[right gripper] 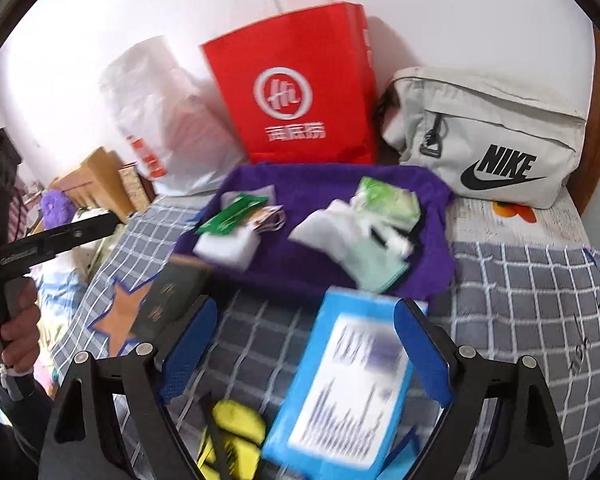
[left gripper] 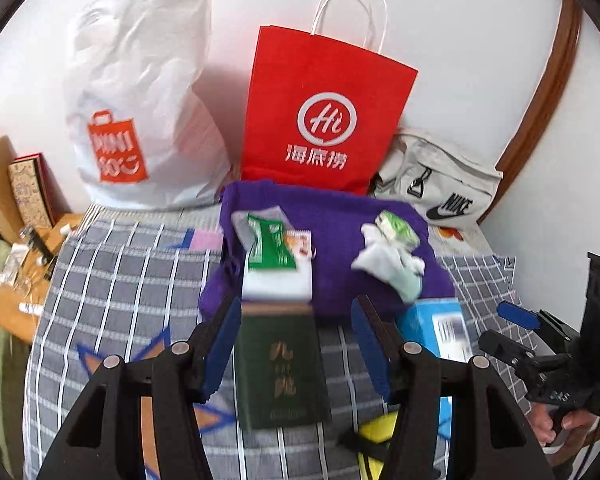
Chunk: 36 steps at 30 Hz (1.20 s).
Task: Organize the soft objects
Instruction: 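Move both grippers back toward the remaining items on the blanket, then grasp the black watch strap with the right gripper and lift it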
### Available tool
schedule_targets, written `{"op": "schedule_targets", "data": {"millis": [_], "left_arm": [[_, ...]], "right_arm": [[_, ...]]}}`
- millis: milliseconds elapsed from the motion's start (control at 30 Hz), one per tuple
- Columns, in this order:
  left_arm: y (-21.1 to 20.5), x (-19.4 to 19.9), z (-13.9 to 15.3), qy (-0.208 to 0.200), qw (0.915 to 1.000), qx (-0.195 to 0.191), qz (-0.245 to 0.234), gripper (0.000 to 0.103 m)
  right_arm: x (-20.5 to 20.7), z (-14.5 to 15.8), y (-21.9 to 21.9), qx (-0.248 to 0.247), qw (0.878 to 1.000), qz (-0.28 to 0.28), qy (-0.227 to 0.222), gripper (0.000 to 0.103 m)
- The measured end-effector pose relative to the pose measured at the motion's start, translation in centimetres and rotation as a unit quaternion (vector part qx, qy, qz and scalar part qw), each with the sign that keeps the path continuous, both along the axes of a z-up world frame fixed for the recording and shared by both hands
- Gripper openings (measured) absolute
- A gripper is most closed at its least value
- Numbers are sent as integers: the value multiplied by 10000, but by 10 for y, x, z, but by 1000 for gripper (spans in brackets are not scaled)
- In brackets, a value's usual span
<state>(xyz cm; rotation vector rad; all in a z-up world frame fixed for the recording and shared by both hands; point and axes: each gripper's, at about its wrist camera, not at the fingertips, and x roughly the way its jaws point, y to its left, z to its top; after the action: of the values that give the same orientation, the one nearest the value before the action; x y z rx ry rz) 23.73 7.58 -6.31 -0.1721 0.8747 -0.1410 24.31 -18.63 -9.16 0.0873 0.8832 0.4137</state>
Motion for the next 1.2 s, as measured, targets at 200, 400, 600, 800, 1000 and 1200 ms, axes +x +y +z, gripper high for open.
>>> {"op": "schedule_targets", "data": {"millis": [200,400,600,800,1000,1200], "left_arm": [[-6,-42,-12,54,10000,40,-10,55],[-9,-75,-24,17,9999,99,68,55],[-6,-92,-48,172,9995,208,168,55],[12,-104,-76,356,9990,-89,267,55],[23,-107,-86,429,9984,-162,326,55],[28,-108,-91,453,9981,-247,342,55]], "right_arm": [[-51,1,12,26,9998,172,-140,90],[-90,-9,31,-385,9984,358,-223,86],[-109,-33,51,-755,9953,606,-77,69],[-115,-60,80,-1312,9869,942,51,65],[-107,-85,99,-1903,9747,1155,193,51],[-100,-99,110,-2435,9580,1502,194,46]]}}
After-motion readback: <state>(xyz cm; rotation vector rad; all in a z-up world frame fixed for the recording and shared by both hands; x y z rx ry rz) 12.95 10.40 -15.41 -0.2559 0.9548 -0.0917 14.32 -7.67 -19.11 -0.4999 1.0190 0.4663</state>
